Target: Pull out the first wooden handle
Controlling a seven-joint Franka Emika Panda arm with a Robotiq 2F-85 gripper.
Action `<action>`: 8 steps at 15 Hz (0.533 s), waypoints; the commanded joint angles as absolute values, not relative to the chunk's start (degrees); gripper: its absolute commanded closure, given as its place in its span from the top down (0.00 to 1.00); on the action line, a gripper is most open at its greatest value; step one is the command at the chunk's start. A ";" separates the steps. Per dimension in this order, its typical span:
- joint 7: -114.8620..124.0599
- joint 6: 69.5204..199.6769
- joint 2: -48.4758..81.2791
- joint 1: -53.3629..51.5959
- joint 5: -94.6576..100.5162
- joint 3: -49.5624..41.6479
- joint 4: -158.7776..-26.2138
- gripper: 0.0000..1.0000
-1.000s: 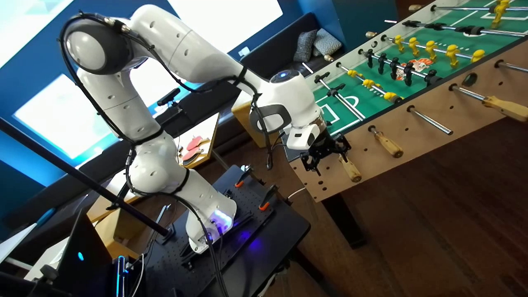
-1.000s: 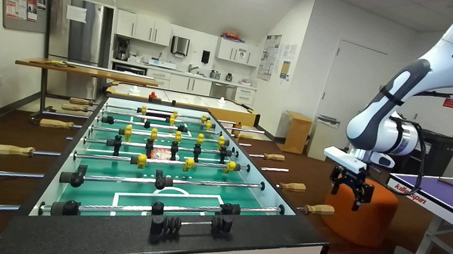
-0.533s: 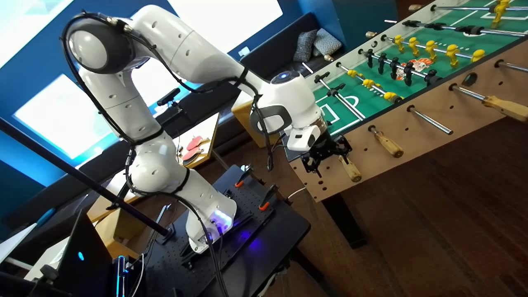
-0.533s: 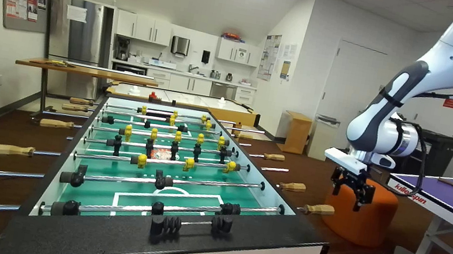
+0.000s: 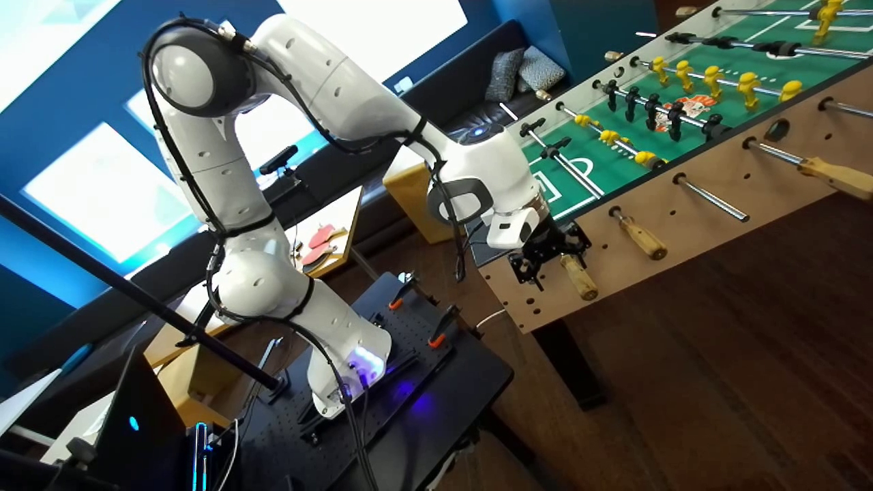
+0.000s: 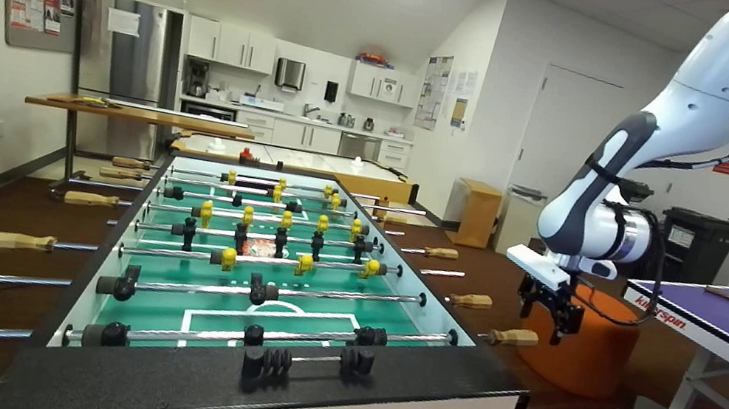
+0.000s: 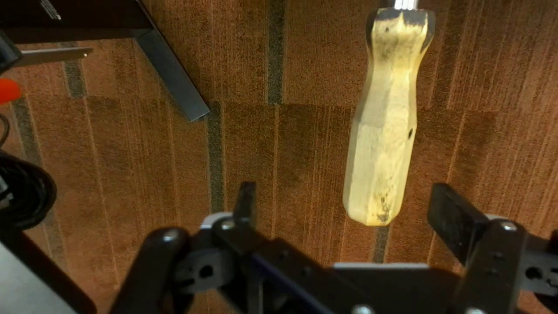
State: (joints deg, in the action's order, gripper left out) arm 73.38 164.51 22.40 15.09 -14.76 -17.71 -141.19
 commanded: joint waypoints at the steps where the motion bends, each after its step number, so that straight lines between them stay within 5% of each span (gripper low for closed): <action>1: 71.64 165.88 26.77 15.91 -19.34 -15.66 -137.19 1.00; 5: 71.85 166.73 30.61 15.81 -21.47 -14.94 -133.95 1.00; 6: 71.69 167.09 31.40 15.90 -21.77 -14.72 -133.31 0.75; 8: 71.51 167.68 32.57 15.88 -21.78 -14.67 -132.42 0.66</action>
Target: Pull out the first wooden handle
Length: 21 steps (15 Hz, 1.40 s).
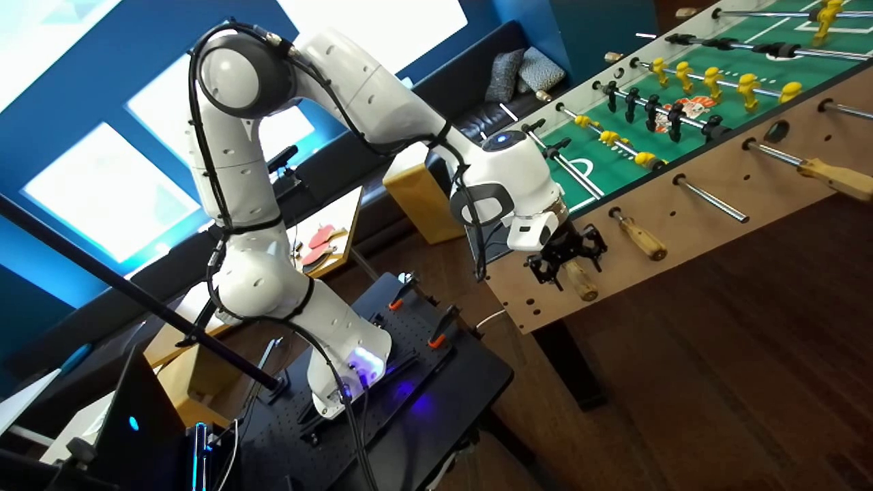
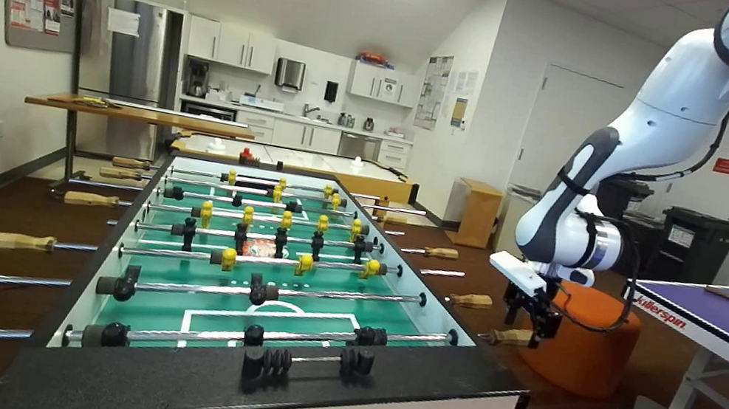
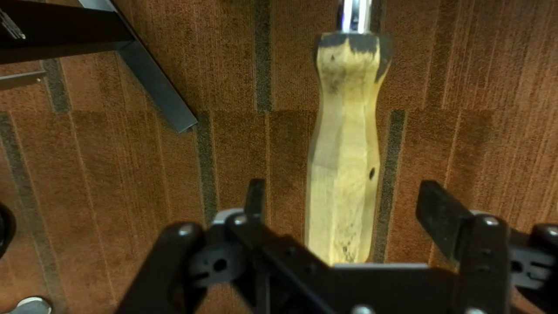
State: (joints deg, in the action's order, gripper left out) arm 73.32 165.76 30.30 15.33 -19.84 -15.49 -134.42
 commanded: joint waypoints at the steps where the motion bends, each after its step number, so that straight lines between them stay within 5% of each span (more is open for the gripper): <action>1: 71.47 167.75 33.04 15.95 -21.81 -14.61 -132.04 0.59; 7: 71.04 167.47 33.25 16.24 -21.94 -14.62 -132.14 0.14; 21: 58.02 159.37 30.15 28.77 -27.13 -18.49 -130.25 0.14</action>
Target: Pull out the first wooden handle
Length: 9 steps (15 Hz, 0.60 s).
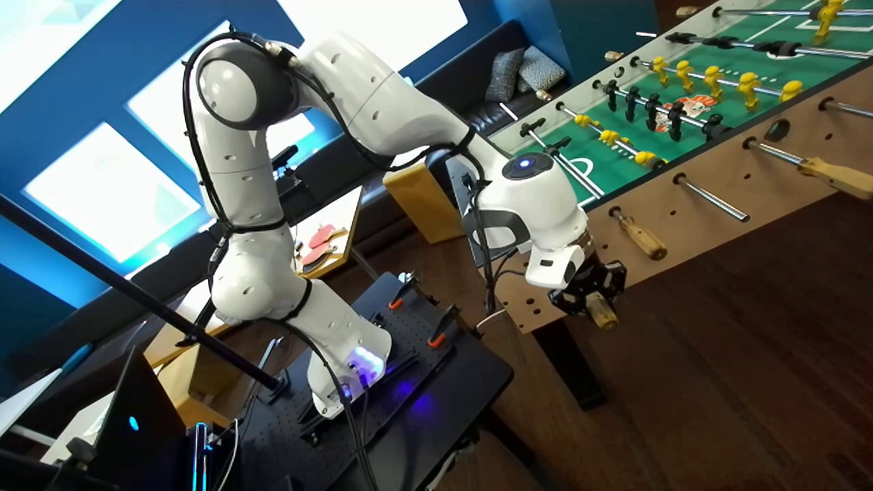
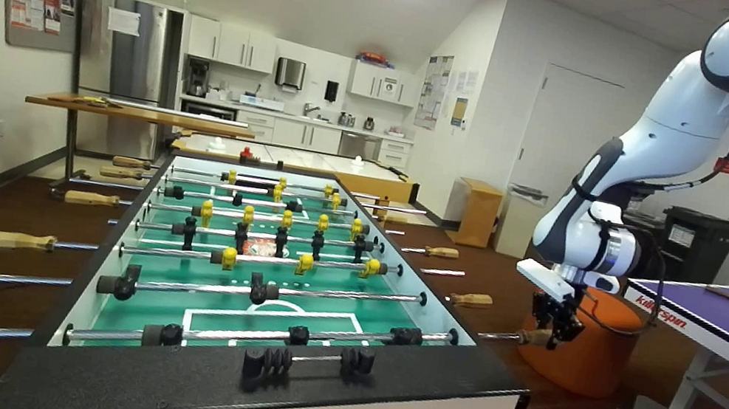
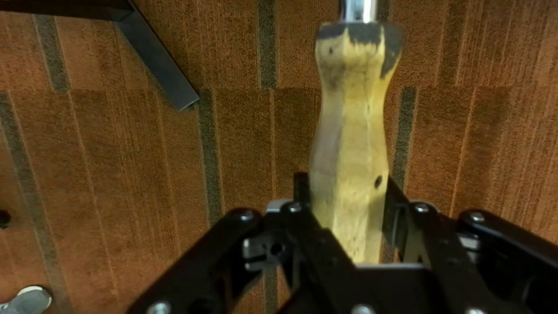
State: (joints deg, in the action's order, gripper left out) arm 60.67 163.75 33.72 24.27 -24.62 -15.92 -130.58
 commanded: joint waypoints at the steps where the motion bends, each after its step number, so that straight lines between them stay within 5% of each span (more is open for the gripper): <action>1: 56.40 158.36 30.45 29.91 -28.23 -18.64 -129.50 0.14; 9: 47.71 152.21 33.74 35.25 -32.67 -22.52 -123.06 0.14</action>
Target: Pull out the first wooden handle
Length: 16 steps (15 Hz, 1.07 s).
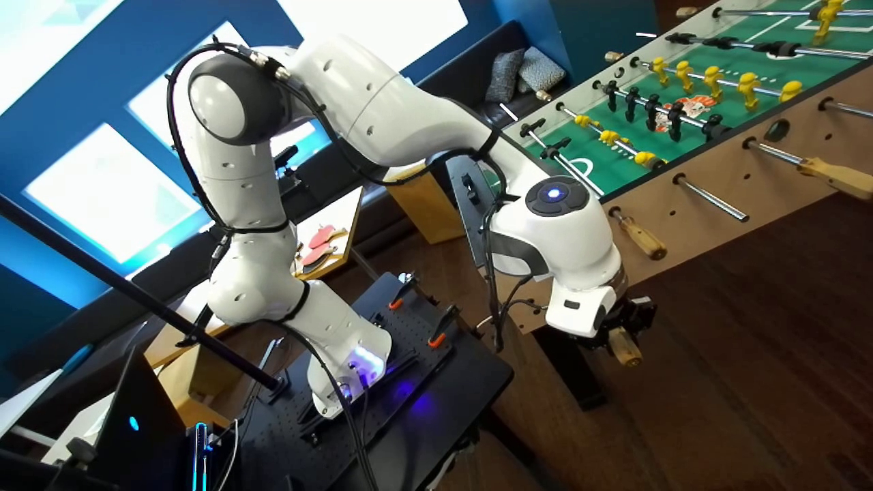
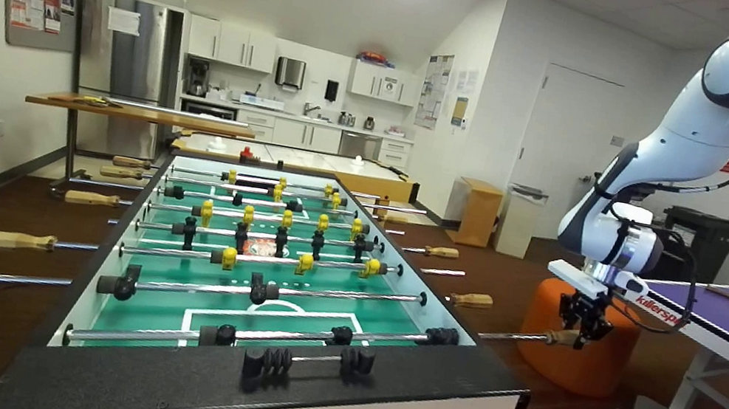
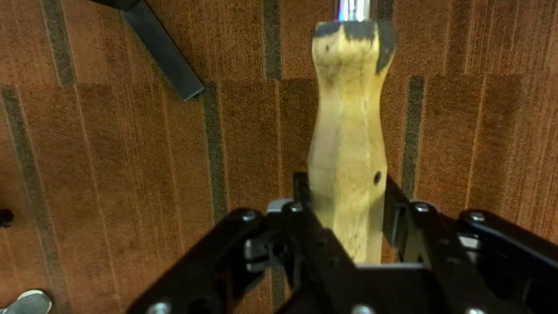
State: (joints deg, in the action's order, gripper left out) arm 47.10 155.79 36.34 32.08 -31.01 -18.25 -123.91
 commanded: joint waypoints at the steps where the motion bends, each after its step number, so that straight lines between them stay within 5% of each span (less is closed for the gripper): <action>1: 47.08 150.77 33.70 35.42 -33.32 -22.74 -122.58 0.14; 4: 45.43 148.84 33.57 34.97 -35.10 -23.17 -121.98 0.21; 5: 45.02 148.63 33.32 34.78 -35.52 -23.26 -122.17 0.64; 7: 46.04 147.95 32.05 34.30 -35.85 -24.69 -122.60 0.69; 10: 48.98 146.52 27.64 33.12 -32.58 -31.09 -123.73 0.94; 16: 56.27 146.12 20.00 29.24 -23.58 -37.51 -125.86 1.00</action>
State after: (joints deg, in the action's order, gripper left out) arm 51.46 146.99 24.57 32.64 -27.48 -35.50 -122.85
